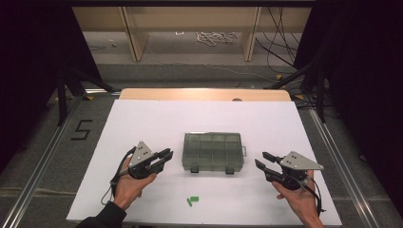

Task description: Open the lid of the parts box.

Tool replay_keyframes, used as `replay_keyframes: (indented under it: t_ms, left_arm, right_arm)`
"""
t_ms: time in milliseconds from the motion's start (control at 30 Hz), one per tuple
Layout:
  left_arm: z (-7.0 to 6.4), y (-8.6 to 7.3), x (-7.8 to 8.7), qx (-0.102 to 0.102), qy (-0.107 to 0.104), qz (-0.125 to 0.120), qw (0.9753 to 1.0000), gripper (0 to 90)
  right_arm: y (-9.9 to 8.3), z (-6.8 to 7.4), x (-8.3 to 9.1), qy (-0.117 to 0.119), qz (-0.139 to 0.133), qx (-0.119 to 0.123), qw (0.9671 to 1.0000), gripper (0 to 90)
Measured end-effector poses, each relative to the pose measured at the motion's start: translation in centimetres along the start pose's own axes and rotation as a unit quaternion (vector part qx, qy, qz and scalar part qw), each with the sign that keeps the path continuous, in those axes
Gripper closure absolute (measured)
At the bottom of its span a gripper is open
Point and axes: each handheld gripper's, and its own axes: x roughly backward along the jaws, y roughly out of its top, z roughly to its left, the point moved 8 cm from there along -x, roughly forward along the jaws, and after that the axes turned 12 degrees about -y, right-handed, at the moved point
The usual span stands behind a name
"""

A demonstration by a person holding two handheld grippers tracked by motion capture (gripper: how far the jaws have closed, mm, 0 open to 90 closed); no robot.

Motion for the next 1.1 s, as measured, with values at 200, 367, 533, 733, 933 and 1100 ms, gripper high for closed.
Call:
replay_keyframes:
  t_ms: [200,367,533,733,933,1100]
  left_arm:
    - [1.1,-0.7,-1.1,-0.005,0.001,0.024,0.9997,90.0]
    - [1.7,-1.4,-2.1,-0.004,-0.004,0.046,0.9989,90.0]
    - [2.4,-2.3,-3.0,-0.004,-0.009,0.071,0.9975,90.0]
    - [2.3,-2.8,-3.5,-0.009,-0.022,0.090,0.9957,90.0]
    - [1.6,-3.2,-4.1,-0.009,-0.039,0.099,0.9943,90.0]
    - [1.0,-3.5,-4.5,-0.016,-0.051,0.115,0.9920,90.0]
  right_arm:
    - [-0.7,-0.4,-1.1,0.012,0.021,0.009,0.9997,81.5]
    - [-1.1,-0.7,-1.9,0.019,0.035,0.020,0.9990,89.9]
    - [-1.9,-0.2,-2.7,0.034,0.061,0.034,0.9970,90.0]
    - [-2.7,0.3,-3.7,0.046,0.089,0.052,0.9937,90.0]
    - [-3.1,1.0,-4.4,0.058,0.101,0.068,0.9909,90.0]
    - [-3.0,1.6,-4.7,0.068,0.101,0.081,0.9892,90.0]
